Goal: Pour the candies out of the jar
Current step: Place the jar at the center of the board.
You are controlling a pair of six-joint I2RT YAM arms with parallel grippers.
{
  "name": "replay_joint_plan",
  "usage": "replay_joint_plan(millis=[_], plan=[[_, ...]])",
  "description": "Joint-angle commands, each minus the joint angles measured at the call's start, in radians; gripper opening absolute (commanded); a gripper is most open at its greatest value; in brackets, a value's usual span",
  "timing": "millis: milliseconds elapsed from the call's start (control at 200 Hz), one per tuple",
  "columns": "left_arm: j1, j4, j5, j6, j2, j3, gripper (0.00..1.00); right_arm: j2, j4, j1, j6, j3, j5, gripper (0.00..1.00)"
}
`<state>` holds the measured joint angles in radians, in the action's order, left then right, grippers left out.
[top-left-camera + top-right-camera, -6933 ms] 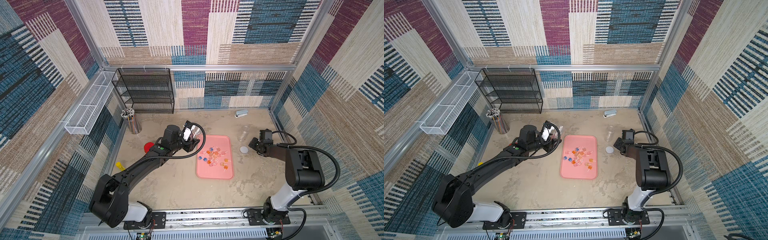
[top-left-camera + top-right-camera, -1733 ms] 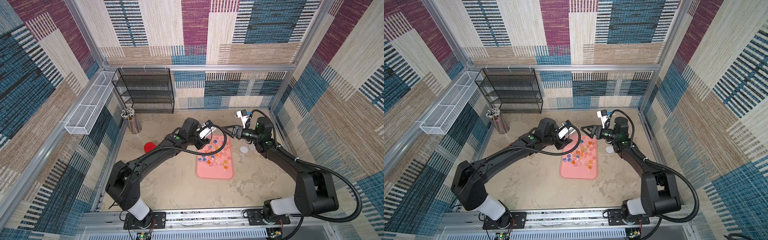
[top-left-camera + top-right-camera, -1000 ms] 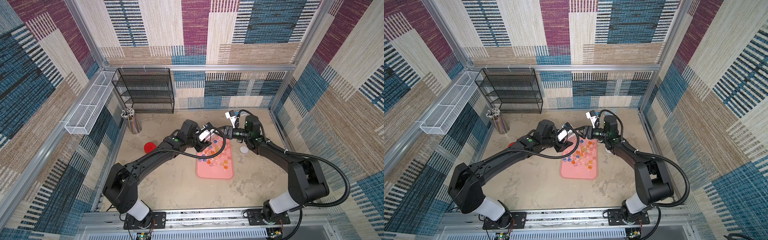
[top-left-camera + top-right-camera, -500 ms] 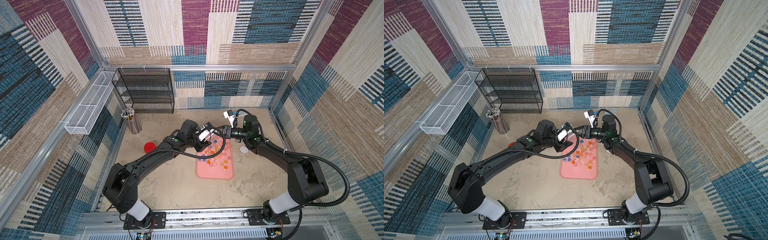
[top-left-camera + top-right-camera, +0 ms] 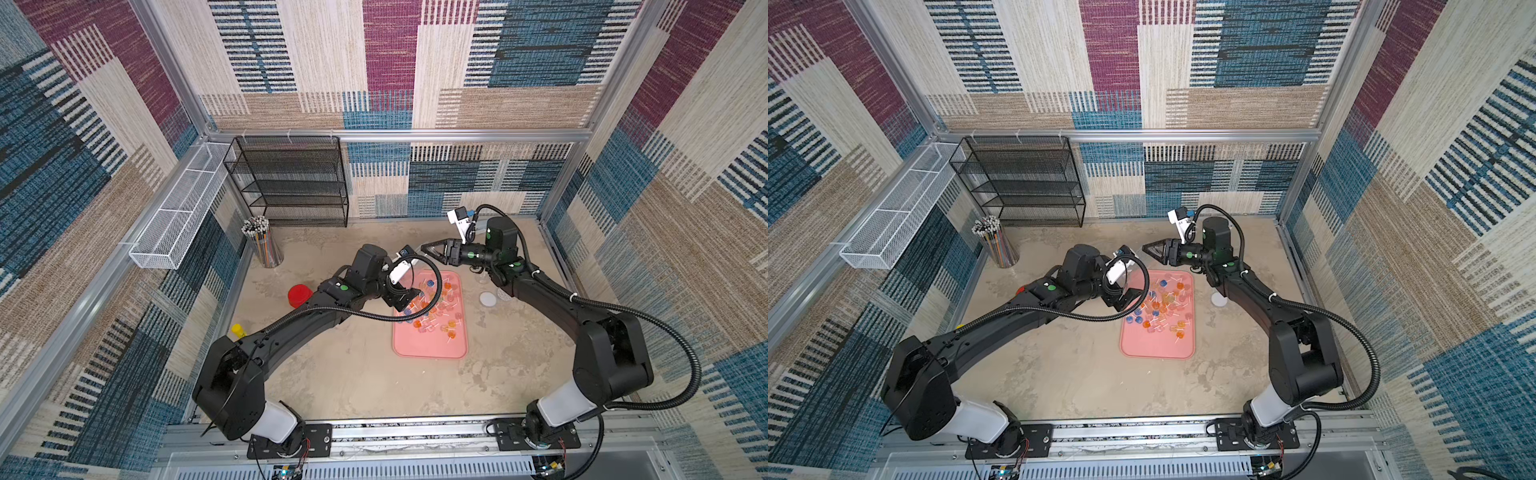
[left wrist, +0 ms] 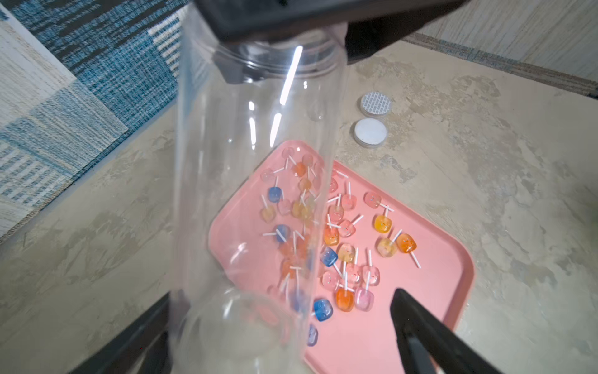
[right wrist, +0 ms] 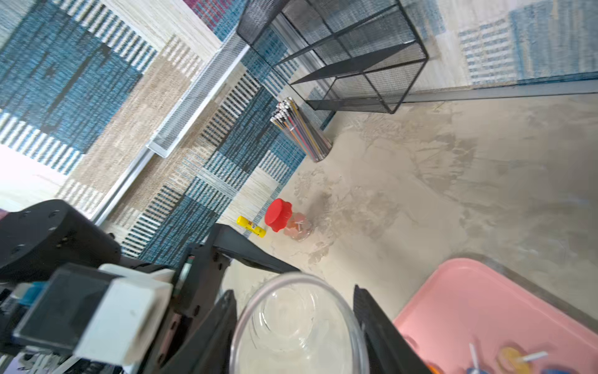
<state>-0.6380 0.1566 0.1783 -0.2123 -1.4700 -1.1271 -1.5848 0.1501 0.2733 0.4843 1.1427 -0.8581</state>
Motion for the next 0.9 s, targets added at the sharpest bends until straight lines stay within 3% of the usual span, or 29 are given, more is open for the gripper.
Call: replay_joint_plan(millis=[0,115,230,326,441,631,897], plan=[[0.041,-0.076,-0.066,0.11,0.033,0.035,0.99,-0.014,-0.048,-0.028,-0.068,0.03,0.106,0.52],[0.105,-0.128,-0.127,0.231,0.061,0.098,0.99,-0.024,-0.063,-0.077,-0.102,0.032,0.219,0.52],[0.155,-0.217,-0.176,0.365,0.1,0.19,0.99,-0.031,-0.103,-0.094,-0.194,0.05,0.431,0.52],[0.201,-0.283,-0.15,0.454,0.127,0.247,0.99,-0.048,-0.122,-0.095,-0.264,0.07,0.596,0.52],[0.224,-0.279,-0.202,0.534,0.137,0.26,0.99,-0.084,-0.121,-0.095,-0.325,0.085,0.754,0.52],[0.232,-0.208,-0.239,0.55,0.136,0.237,0.99,-0.139,-0.082,-0.095,-0.401,0.075,0.932,0.53],[0.235,-0.214,-0.166,0.475,0.166,0.248,0.96,-0.23,-0.063,-0.094,-0.447,0.095,1.037,0.54]])
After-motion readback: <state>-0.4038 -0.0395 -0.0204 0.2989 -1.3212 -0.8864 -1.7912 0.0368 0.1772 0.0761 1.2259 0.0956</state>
